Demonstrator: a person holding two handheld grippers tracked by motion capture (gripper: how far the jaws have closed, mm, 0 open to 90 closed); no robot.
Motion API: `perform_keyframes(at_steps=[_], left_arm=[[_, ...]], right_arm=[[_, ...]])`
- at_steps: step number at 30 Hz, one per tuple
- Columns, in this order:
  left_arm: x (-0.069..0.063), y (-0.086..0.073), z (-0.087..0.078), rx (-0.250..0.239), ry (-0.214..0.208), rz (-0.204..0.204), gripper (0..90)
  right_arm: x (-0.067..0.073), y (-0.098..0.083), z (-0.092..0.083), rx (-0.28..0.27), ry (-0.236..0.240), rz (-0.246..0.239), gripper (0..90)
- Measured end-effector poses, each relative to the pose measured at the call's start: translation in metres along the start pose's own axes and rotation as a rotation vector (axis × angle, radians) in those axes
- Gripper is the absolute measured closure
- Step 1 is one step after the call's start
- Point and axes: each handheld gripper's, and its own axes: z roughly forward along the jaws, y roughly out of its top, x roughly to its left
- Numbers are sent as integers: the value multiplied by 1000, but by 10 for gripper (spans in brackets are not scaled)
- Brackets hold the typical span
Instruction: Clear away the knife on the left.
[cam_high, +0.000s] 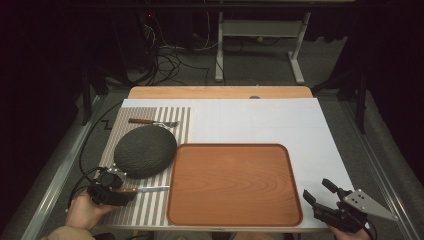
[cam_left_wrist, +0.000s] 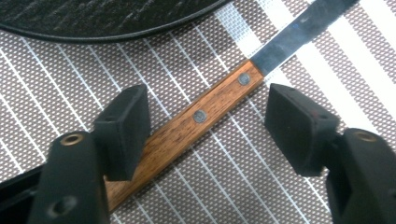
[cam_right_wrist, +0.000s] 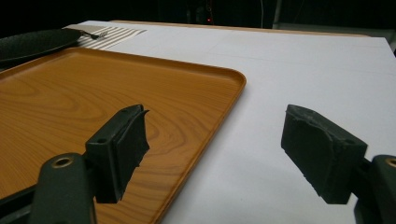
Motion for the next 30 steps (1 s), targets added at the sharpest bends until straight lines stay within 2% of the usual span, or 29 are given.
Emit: perform_keyframes(at_steps=[6,8,14,20,23,30], left_arm=[[-1,1,0,6,1,2,380],[-2,1,0,9,6,-8,407],[-5,1,-1,12,9,-9,533],[-7,-1,-3,0,4,7,536],[-9,-1,-3,2,4,20,595],[-14,1,-4,12,-4,53,599]], right_arm=[[0,0,0,0,2,-6,232],[0,0,0,3,2,-5,232],[0,0,0,2,4,-8,233],[0,0,0,3,2,-2,234],[1,0,0,4,1,-3,234],[0,0,0,4,1,-4,234]])
